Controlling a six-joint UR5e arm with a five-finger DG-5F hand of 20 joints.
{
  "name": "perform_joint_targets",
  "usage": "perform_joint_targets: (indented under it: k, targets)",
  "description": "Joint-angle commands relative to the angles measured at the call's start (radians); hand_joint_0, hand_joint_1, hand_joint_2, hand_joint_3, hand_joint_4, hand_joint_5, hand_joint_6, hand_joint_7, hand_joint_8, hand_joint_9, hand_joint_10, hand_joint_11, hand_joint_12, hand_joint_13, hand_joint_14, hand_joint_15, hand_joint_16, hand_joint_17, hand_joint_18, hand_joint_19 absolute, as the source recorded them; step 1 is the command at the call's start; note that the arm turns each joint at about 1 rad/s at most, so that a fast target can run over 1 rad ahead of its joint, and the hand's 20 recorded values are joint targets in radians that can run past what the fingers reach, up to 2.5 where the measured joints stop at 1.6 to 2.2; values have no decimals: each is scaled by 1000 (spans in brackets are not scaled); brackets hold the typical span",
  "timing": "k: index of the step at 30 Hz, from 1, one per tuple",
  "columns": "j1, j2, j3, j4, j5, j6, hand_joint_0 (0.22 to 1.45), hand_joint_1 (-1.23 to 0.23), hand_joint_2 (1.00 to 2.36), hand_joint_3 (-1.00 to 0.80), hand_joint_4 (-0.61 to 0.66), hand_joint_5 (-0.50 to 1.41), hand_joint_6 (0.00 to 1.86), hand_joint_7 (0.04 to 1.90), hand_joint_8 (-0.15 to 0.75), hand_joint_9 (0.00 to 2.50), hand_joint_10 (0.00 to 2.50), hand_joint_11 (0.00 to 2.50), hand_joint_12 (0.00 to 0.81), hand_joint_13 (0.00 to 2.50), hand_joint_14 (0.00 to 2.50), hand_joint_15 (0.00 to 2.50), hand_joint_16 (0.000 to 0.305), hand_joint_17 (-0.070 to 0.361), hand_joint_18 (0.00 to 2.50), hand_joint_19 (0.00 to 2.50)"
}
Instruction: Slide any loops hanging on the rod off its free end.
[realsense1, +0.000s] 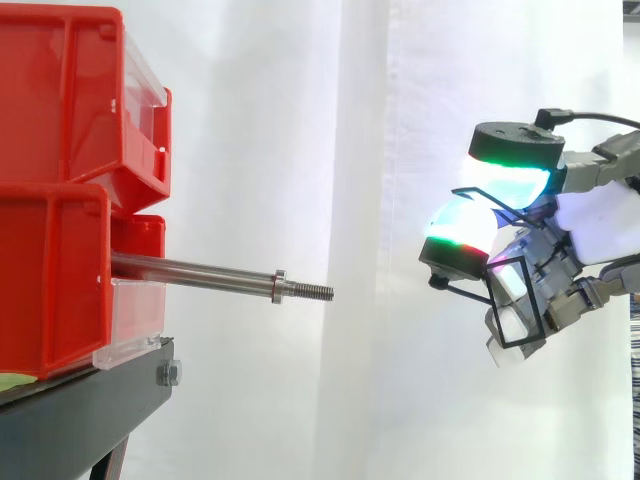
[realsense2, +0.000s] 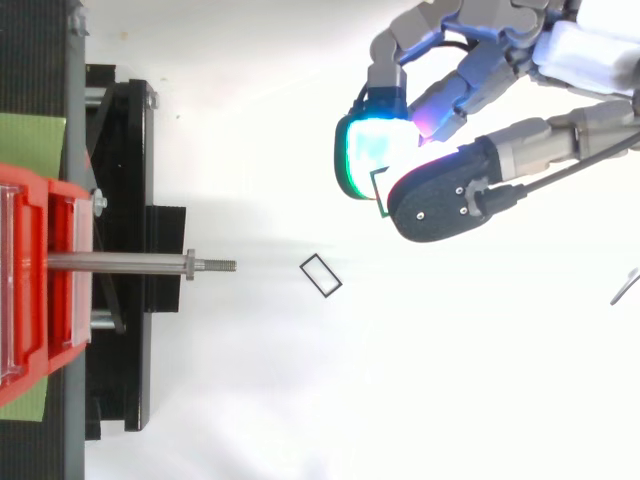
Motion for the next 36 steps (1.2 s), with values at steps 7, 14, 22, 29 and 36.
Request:
perform_joint_targets:
  k: [7,14,22,29,36]
  targets:
    - [0,-1,0,0,0,0,667,-747,1008,-377,-25,-162,895,1044,276,947,15,540,351,764,13,340,44,99,614,397]
    - [0,1,0,0,0,0,666,-754,1010,-363,-30,-160,890,1071,265,945,13,536,341,764,12,343,44,98,608,394]
    - [0,-1,0,0,0,0,663,-758,1011,-347,-26,-158,887,1100,265,957,15,536,346,765,13,336,44,99,607,397]
    - [0,-1,0,0,0,0,662,-760,1011,-337,-31,-158,886,1114,269,974,15,555,349,759,12,344,44,100,599,399]
    - [0,-1,0,0,0,0,662,-763,1011,-333,-27,-158,887,1114,272,998,14,559,351,758,12,340,45,101,602,400]
